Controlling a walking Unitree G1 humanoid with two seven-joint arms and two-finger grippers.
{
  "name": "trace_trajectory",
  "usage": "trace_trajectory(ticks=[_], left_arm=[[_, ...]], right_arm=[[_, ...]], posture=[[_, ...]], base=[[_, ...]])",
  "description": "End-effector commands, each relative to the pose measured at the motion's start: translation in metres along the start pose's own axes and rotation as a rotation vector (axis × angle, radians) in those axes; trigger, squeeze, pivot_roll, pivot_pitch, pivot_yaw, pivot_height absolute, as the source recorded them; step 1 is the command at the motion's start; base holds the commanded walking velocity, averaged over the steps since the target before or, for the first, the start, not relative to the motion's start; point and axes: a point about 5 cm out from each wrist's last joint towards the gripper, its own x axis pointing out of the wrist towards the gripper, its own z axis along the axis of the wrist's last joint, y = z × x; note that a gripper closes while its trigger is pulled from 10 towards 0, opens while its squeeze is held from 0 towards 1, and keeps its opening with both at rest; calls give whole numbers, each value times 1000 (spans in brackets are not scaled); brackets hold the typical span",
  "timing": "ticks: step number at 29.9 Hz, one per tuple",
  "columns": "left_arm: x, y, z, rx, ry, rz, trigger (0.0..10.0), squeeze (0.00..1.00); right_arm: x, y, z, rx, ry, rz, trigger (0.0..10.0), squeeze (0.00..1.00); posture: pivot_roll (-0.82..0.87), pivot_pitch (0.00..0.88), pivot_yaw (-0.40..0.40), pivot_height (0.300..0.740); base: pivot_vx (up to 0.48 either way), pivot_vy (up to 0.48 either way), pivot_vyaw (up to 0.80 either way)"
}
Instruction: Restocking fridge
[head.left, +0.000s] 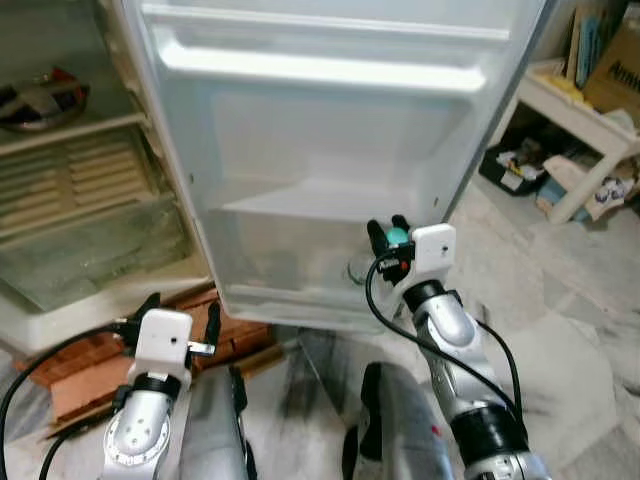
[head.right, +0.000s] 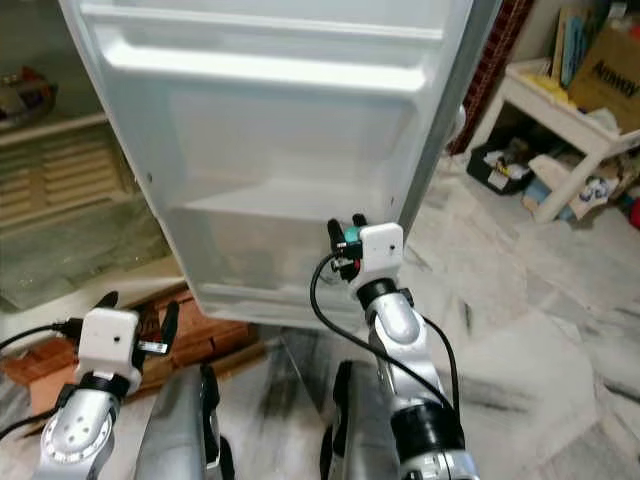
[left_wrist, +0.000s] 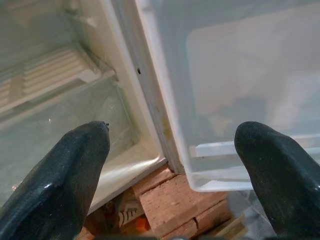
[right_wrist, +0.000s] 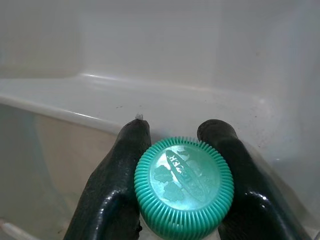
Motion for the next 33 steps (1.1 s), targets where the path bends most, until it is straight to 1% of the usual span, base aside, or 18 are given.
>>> trace_trajectory(ticks=[1, 4, 5, 7, 8, 10, 13, 17, 22, 25, 26, 29, 31, 33], left_arm=[[-1, 1, 3, 6, -5, 9, 10000, 0], [-3, 0, 4, 2, 1, 9, 10000, 0], [-5, 0, 2, -5, 11, 13, 10000, 0], [-5, 1, 2, -9, 17, 16, 10000, 0], [-8, 2, 2, -16, 22, 25, 10000, 0], [-9, 3, 3, -16, 22, 28, 10000, 0], [-13, 5, 2, -19, 34, 31, 10000, 0], [-16, 5, 3, -18, 38, 26, 10000, 0], [-15, 6, 4, -17, 41, 24, 10000, 0], [-13, 5, 5, -16, 42, 22, 10000, 0], [-12, 5, 5, -15, 42, 18, 10000, 0], [-12, 4, 5, -14, 41, 11, 10000, 0], [-11, 4, 5, -14, 42, 6, 10000, 0], [-11, 4, 5, -14, 42, 5, 10000, 0]], right_arm=[[5, 5, -2, -16, 10, 29, 10000, 0], [11, 6, 0, -28, 0, 28, 10000, 0], [16, 7, -1, -47, 8, 29, 10000, 0], [17, 8, -2, -61, 14, 29, 10000, 0], [21, 7, -5, -83, 32, 21, 10000, 0], [22, 7, -6, -88, 36, 19, 10000, 0], [23, 7, -17, -105, 83, 7, 10000, 0], [25, 9, -22, -116, 106, 8, 10000, 0], [25, 9, -24, -112, 110, 2, 10000, 0], [25, 10, -28, -123, 131, 13, 10000, 0], [23, 13, -36, -126, 189, 35, 10000, 0], [23, 16, -40, -82, 215, 56, 10000, 0], [25, 23, -42, -42, 239, 95, 10000, 0], [26, 29, -40, -11, 233, 132, 10000, 0]], posture=[[115, 159, -48, 552], [116, 178, -49, 552], [121, 187, -50, 552], [124, 190, -51, 552], [139, 204, -54, 542], [141, 206, -54, 537], [155, 224, -50, 537], [162, 232, -47, 537], [166, 228, -48, 537], [161, 227, -51, 537], [159, 228, -50, 537], [159, 227, -48, 537], [160, 225, -46, 537], [163, 222, -43, 537]], base=[[0, 0, 0], [0, 0, 0], [0, 0, 0], [0, 0, 0], [0, 0, 0], [0, 0, 0], [0, 0, 0], [0, 0, 0], [0, 0, 0], [0, 0, 0], [0, 0, 0], [0, 0, 0], [0, 0, 0], [0, 0, 0]])
